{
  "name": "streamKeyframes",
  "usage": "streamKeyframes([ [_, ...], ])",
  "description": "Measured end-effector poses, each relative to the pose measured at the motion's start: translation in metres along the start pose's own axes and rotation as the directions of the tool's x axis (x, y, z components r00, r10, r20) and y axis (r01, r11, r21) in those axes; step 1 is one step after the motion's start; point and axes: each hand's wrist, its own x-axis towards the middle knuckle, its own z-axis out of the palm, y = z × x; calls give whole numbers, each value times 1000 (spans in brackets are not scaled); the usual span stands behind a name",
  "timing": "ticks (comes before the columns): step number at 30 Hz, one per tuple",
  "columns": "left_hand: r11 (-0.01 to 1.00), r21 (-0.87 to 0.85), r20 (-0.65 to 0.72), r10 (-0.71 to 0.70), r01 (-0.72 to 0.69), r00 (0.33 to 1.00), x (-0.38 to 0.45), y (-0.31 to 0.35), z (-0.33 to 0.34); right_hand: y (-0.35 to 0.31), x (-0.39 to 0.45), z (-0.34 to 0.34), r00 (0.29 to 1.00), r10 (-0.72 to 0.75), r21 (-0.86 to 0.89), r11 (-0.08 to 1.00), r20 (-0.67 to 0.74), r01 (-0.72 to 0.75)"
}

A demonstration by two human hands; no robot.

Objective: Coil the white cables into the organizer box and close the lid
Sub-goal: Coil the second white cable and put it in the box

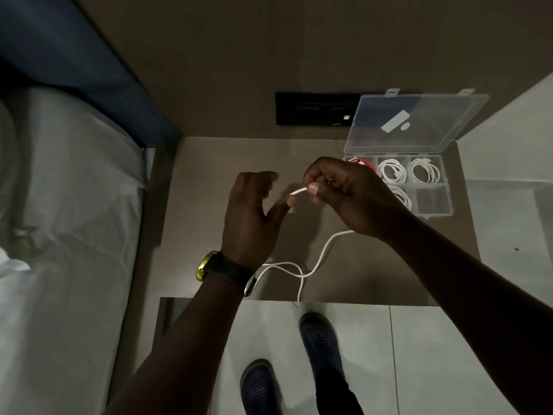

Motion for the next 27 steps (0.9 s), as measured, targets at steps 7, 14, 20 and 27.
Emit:
streamKeyframes([
  [7, 148, -715, 642, -246, 683, 726, -20, 23, 8, 9, 11, -12, 964, 10, 150, 988, -267, 31],
  [14, 398, -632, 258, -701, 665, 664, -8, 12, 8, 3, 1, -13, 997, -4, 182, 983, -72, 17],
  [20, 385, -662, 514, -392, 644, 763, -7, 19, 15, 3, -1, -7, 1000, -13, 182, 983, -4, 13],
  [27, -191, -678, 730, -56, 710, 681, -10, 32, 18, 30, -7, -5, 970, 91, 143, 988, -226, -60],
])
